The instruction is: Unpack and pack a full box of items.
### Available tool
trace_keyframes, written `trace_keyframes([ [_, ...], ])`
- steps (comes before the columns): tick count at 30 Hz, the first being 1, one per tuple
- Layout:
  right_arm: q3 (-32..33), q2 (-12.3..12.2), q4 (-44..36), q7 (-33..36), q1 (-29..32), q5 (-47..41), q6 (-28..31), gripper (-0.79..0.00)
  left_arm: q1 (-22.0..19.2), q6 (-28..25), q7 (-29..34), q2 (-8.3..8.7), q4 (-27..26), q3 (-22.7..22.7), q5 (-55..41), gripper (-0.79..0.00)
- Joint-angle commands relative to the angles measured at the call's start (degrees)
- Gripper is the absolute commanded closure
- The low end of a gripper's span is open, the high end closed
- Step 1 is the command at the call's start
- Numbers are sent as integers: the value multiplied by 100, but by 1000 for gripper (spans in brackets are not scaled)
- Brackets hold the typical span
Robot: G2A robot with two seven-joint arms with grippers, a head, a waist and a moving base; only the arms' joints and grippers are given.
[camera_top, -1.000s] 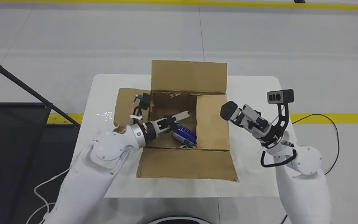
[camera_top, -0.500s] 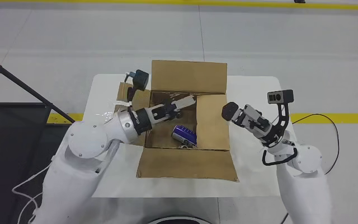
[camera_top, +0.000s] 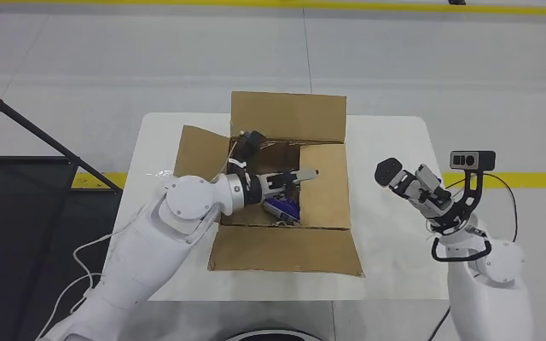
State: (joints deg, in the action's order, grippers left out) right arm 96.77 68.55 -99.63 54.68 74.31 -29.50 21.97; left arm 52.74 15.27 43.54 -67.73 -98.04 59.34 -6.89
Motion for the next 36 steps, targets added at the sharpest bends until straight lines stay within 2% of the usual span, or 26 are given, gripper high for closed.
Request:
trace_keyframes([
  [1,33,-13,42,31,-10,-48,13,-785,24,-9,-12,-11,60,-73,17,-785],
  [8,-4,-47,206,103,-134,-132,38,-785,97,-33,41,-24,134,-253,183,-785],
  [20,-13,-107,423,175,-182,-213,50,-785,149,-215,-299,-100,361,-404,103,-785],
  [32,-7,-154,482,97,-86,-255,74,-785,165,-561,-540,-193,415,-331,-543,-785],
  [36,-70,-179,577,183,-77,-136,-94,-785,172,-686,-553,-197,370,-261,-590,-785],
])
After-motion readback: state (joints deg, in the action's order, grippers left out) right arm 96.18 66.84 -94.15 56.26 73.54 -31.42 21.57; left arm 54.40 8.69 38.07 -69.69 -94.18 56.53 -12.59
